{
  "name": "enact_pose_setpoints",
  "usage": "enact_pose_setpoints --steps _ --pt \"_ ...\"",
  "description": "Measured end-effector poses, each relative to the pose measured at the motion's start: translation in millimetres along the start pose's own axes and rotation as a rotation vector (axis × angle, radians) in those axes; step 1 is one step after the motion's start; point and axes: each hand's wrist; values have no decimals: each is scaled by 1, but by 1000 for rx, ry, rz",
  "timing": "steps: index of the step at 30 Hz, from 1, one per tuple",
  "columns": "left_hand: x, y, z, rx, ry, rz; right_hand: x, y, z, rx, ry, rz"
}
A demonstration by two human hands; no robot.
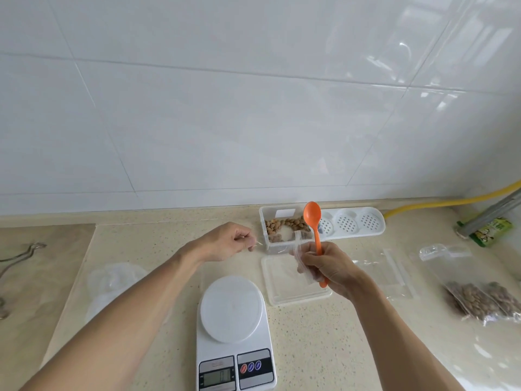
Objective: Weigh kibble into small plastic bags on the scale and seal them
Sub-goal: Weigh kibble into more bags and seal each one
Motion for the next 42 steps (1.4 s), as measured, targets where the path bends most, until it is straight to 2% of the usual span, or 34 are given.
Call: enact_pose_setpoints --steps 2,5,9,17,20,27,32,37,39,42 --pt "10 -2 2 -53 -64 22 -2 -3 -5 23 21 -27" --pt "15 -4 -2 -180 -310 17 -7 -11 -16 -59 -17 -13" --pt "5 -6 -19 -101 -446 -27 -12 -24 -31 -155 -51 -7" --pt "2 -20 -39 -162 -623 -145 -15 -43 -42 -54 -22 -50" --pt "0 -23 -40 -178 -593 -157 -19 -47 -39 -55 -41 -49" --pt "-3 -26 -37 -249 -362 -164 -28 -60 -31 -79 -102 -30" --pt "2 -36 -28 -295 -384 -105 -31 -73 -8 -275 147 -48" --pt "14 -51 -27 -316 -404 -44 -36 -93 22 -227 636 -19" --pt "17 -58 -29 -319 -393 -25 -38 -97 26 -260 696 52" --pt "21 -67 -32 -316 -390 -9 -37 -98 31 -496 586 184"
Point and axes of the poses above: each hand's wrist, its own y-axis away from the middle knuckle, its own z-axis out of the back of the hand, x = y × z, and after that the axes turned 9 degrees about z, right-handed
